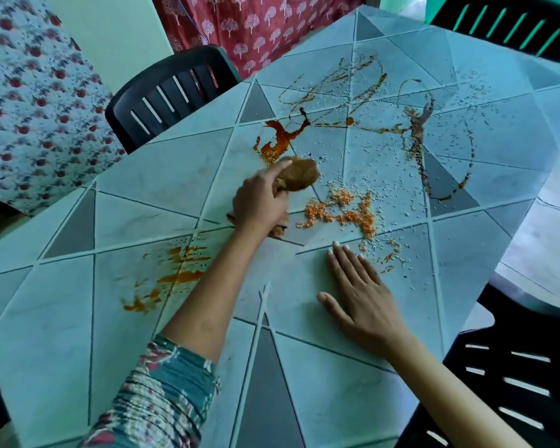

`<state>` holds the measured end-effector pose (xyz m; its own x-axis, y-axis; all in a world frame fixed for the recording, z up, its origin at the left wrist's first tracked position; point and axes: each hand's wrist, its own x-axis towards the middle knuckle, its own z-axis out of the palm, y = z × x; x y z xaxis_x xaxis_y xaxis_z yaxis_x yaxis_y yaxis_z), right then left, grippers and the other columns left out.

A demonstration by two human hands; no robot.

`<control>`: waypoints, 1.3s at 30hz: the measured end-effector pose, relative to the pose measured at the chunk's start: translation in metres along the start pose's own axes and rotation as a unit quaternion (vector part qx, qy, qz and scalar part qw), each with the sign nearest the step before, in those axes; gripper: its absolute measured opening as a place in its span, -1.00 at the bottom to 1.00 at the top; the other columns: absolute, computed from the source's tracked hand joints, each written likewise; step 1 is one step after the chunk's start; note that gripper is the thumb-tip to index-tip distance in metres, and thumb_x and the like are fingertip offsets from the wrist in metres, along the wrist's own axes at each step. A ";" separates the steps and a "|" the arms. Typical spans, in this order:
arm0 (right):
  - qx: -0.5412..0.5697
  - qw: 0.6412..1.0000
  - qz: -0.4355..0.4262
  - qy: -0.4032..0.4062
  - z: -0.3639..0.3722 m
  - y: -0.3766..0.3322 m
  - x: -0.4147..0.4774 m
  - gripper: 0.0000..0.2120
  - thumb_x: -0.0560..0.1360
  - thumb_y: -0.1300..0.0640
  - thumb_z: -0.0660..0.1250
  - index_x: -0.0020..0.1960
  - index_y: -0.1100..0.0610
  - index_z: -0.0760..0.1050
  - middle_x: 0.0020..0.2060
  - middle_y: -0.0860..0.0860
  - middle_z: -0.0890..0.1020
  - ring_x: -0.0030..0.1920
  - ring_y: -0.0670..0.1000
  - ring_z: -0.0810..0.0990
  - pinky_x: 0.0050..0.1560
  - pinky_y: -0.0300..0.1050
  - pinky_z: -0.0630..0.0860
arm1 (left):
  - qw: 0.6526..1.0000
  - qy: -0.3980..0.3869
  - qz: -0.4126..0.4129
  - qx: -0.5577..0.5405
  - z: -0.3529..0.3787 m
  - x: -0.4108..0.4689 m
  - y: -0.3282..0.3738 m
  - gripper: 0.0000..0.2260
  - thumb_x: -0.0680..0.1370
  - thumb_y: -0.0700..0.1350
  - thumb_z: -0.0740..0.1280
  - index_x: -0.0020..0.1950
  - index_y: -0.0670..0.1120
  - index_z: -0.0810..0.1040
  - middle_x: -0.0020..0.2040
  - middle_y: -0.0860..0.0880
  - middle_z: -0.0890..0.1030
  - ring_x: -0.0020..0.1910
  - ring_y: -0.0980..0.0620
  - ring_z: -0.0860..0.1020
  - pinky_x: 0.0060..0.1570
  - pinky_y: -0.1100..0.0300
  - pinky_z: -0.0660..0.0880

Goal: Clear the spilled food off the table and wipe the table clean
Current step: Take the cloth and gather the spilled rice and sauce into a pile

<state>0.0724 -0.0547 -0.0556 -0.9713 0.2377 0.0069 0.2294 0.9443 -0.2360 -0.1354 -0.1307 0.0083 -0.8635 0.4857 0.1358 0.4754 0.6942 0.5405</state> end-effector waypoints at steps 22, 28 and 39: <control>0.000 1.000 0.012 -0.013 0.004 -0.005 0.006 -0.33 0.57 -0.22 -0.10 0.52 0.18 0.08 0.50 0.08 0.12 0.51 0.05 0.06 0.47 -0.07 -0.05 | 0.997 0.057 -0.024 0.034 -0.002 0.054 -0.041 -0.52 0.50 -0.24 0.27 0.35 0.15 0.42 0.25 -0.07 0.55 0.14 -0.13 0.54 0.08 0.04 0.51; 0.013 1.000 0.014 -0.009 0.005 -0.004 0.004 -0.34 0.57 -0.22 -0.08 0.52 0.17 0.08 0.50 0.07 0.11 0.51 0.03 0.05 0.48 -0.07 -0.05 | 0.992 0.030 -0.076 0.099 0.000 0.067 -0.059 -0.51 0.49 -0.28 0.25 0.36 0.12 0.43 0.32 -0.07 0.49 0.22 -0.13 0.48 0.12 0.07 0.44; 0.005 1.000 0.011 -0.007 0.006 -0.003 0.005 -0.34 0.57 -0.21 -0.07 0.50 0.20 0.13 0.50 0.09 0.14 0.51 0.02 0.07 0.47 -0.03 0.02 | 0.997 0.074 -0.008 -0.005 0.002 0.129 -0.055 -0.53 0.48 -0.23 0.29 0.33 0.16 0.45 0.29 -0.01 0.53 0.23 -0.05 0.49 0.11 0.16 0.45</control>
<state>0.0660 -0.0578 -0.0610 -0.9668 0.2551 -0.0129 0.2504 0.9363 -0.2463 -0.2723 -0.1054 -0.0052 -0.8865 0.3902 0.2488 0.4608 0.6949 0.5520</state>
